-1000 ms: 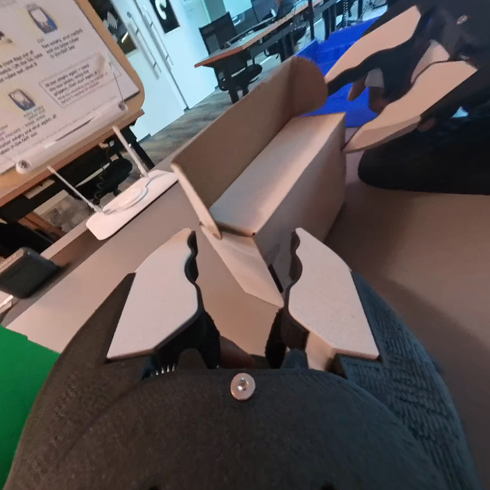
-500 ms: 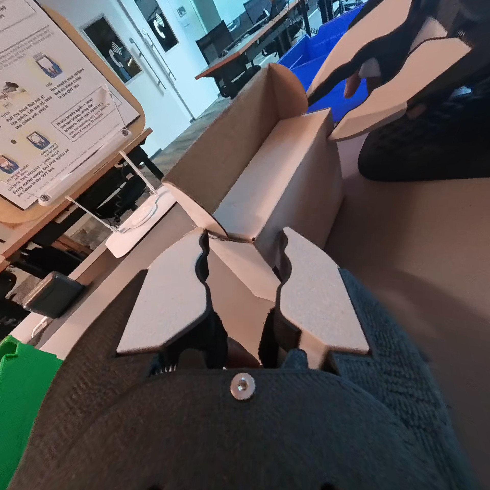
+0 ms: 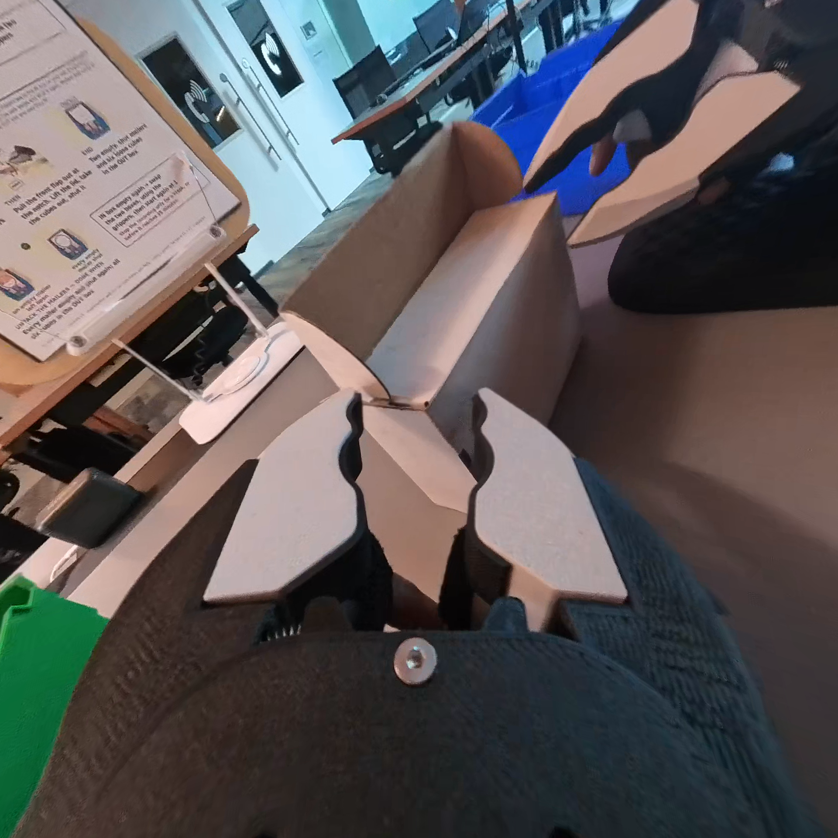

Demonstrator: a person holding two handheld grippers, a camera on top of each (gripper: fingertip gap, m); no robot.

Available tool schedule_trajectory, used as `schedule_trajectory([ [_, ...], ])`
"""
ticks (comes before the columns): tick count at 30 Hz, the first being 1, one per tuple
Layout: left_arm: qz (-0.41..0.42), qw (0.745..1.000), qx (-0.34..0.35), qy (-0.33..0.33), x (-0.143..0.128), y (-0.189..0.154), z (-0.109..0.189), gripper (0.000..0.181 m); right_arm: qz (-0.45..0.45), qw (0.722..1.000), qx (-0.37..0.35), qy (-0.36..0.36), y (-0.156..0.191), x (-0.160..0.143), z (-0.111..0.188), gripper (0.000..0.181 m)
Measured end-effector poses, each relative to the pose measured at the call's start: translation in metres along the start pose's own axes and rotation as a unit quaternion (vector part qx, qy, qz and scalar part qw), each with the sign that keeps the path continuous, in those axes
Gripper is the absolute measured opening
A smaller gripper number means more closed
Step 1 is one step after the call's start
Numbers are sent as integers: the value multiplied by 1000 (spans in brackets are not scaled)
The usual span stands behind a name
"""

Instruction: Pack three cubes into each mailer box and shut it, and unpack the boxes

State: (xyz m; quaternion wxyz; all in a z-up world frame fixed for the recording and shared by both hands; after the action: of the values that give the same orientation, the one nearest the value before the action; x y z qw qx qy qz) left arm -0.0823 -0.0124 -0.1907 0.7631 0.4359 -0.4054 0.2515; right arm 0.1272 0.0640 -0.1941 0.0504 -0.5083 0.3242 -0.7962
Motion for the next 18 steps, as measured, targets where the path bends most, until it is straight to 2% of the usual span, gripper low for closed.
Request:
schedule_trajectory([
  [4, 3, 1000, -18, -4, 6, 13, 7, 62, -13, 1000, 21, -11, -7, 3, 6, 47],
  [7, 0, 999, -34, 9, 11, 26, 5, 80, -30, 998, 52, 2, -15, 7, 6, 63],
  [12, -27, 997, -70, 16, 17, 24, -6, 96, -38, 998, 38, 16, -25, 10, 2, 81],
  [15, -46, 996, -75, 6, 20, 16, -11, 96, -34, 998, 48, 35, -20, 4, -4, 82],
  [18, -70, 995, -77, 11, 20, 9, -17, 92, 2, 998, 48, 46, -12, 3, -10, 70],
])
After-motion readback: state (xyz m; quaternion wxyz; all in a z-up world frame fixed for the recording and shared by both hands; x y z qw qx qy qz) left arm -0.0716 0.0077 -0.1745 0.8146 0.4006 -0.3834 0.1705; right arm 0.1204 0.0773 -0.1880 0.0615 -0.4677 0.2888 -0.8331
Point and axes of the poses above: each gripper's, where its closed fingertips meet, z back along the fingers, x out of its top, y = z × x across the jaws, the point moved 7 cm from there along z, back along the fingers, and after that the axes turned 5 degrees about y, right-handed, at the moved point
